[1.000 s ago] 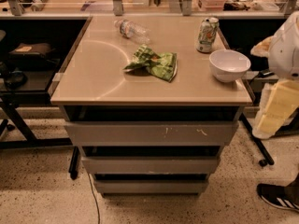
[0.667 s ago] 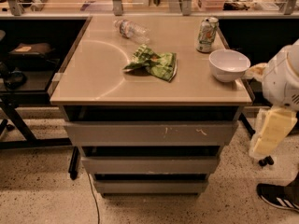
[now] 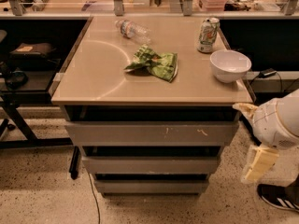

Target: Open top drawer

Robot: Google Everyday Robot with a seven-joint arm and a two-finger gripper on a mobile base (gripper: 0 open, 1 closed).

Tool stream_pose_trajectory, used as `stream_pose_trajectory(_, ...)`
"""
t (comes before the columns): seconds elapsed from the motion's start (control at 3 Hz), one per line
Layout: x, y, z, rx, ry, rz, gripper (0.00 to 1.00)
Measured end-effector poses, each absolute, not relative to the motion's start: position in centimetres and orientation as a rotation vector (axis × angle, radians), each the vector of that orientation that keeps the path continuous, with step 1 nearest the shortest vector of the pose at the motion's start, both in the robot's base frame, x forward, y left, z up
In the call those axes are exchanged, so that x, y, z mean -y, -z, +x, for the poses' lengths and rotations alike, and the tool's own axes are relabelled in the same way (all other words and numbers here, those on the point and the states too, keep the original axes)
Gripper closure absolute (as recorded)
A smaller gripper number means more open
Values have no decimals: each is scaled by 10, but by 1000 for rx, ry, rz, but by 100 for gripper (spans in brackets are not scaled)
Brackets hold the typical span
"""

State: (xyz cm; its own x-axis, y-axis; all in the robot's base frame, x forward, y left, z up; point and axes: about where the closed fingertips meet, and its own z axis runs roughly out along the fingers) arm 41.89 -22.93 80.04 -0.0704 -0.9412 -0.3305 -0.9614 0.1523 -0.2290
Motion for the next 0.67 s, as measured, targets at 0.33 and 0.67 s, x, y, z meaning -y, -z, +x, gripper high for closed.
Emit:
stream_pose_trajectory(0.33, 228, -749, 439, -1912, -160, -1885, 0)
stream_pose_trajectory(0.67, 228, -749, 439, -1912, -160, -1885, 0)
